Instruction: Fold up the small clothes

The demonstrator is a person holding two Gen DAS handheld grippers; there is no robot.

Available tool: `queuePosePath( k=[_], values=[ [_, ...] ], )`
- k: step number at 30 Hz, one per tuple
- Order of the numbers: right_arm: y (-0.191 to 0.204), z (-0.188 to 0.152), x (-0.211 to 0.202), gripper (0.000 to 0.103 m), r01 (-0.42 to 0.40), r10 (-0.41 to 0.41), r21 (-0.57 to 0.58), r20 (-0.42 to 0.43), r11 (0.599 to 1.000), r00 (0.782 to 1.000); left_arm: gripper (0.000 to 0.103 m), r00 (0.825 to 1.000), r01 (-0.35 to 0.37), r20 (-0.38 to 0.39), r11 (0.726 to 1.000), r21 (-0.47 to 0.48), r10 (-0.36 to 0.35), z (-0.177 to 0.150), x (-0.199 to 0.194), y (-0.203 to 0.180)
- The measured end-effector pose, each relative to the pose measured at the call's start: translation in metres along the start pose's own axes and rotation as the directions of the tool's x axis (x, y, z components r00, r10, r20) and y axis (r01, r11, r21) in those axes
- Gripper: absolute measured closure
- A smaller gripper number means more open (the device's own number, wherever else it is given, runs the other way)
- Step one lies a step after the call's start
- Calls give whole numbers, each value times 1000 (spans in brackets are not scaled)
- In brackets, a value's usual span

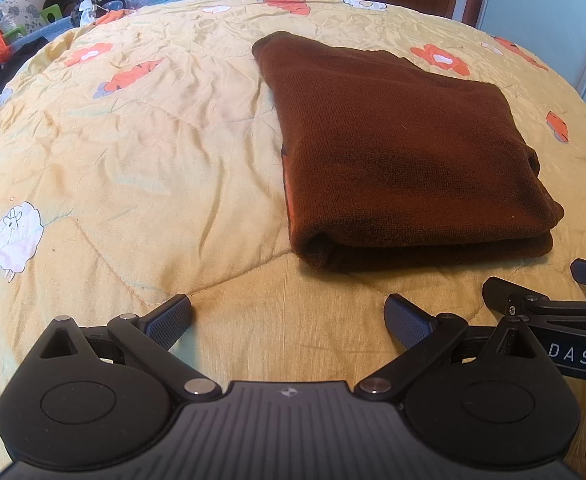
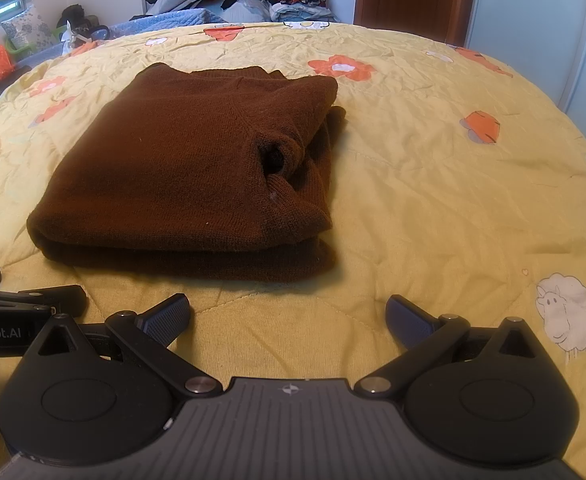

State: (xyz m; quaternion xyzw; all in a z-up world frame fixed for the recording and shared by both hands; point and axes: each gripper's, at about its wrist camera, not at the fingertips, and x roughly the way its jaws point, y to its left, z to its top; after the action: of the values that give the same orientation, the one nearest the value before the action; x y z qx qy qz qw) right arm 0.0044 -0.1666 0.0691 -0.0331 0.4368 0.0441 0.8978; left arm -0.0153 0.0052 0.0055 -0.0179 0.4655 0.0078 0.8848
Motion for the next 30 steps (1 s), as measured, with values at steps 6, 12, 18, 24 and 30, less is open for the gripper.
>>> queuePosePath(
  k=[6,12,18,24,30],
  values=[
    [0,0,0,0,0,0,0,0,1000,1000,0,1000,0,0,1000,0,0,0,0,0],
    [0,0,0,0,0,0,0,0,1000,1000,0,1000,0,0,1000,0,0,0,0,0],
    [0,0,0,0,0,0,0,-1,1000,1000,0,1000,0,-1,1000,0,0,1,0,0],
    [-1,-1,-1,0,-1,1,0,-4,1000,1000,0,1000,1,-3,1000,0,-1,0,0,0],
    [0,-1,-1,0,-1,1,0,-4,1000,1000,0,1000,5,-5,1000,-4,-5,0,0,1]
  ],
)
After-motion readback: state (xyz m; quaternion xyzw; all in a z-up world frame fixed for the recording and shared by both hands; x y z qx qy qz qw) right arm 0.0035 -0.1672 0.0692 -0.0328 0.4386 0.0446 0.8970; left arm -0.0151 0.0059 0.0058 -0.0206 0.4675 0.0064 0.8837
